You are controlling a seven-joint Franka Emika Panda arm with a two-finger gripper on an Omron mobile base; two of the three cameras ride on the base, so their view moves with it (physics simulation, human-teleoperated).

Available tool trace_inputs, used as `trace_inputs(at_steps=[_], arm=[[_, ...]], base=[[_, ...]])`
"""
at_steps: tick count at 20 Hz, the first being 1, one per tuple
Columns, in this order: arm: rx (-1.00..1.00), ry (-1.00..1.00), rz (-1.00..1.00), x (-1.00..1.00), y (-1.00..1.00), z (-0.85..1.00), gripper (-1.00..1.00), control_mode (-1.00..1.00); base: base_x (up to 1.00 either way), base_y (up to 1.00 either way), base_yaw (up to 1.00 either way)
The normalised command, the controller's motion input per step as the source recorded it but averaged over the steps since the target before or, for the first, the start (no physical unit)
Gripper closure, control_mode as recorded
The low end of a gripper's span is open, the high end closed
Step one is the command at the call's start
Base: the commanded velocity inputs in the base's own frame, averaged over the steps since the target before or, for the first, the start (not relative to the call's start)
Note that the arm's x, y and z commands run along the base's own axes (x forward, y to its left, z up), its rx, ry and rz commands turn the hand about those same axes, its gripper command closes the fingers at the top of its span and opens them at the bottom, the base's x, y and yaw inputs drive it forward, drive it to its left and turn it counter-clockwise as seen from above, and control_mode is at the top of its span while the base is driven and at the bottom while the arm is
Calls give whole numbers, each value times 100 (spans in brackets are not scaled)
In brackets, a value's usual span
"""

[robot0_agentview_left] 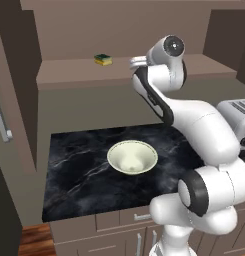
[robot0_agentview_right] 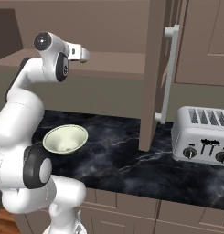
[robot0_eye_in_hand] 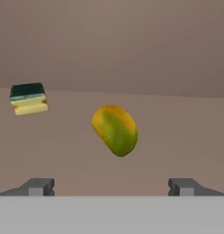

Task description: Pick the mango from the cabinet and place it in the bowl. Then pick the bowl and place it in the sink. Then turn on the sink facuet.

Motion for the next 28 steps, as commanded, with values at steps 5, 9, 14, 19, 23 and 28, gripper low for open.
trace_inputs(at_steps=[5, 9, 14, 19, 23, 28], arm=[[0, 0, 0, 48, -6, -16, -100, -100], [1, 0, 0, 41, -12, -13, -100, -100], [1, 0, 0, 32, -9, -12, -100, -100], [0, 0, 0, 27, 0, -11, -100, -100], [0, 0, 0, 13, 0, 0, -100, -100], [0, 0, 0, 27, 0, 0, -100, -100]], base=[[0, 0, 0], [0, 0, 0], [0, 0, 0], [0, 0, 0], [0, 0, 0], [0, 0, 0]])
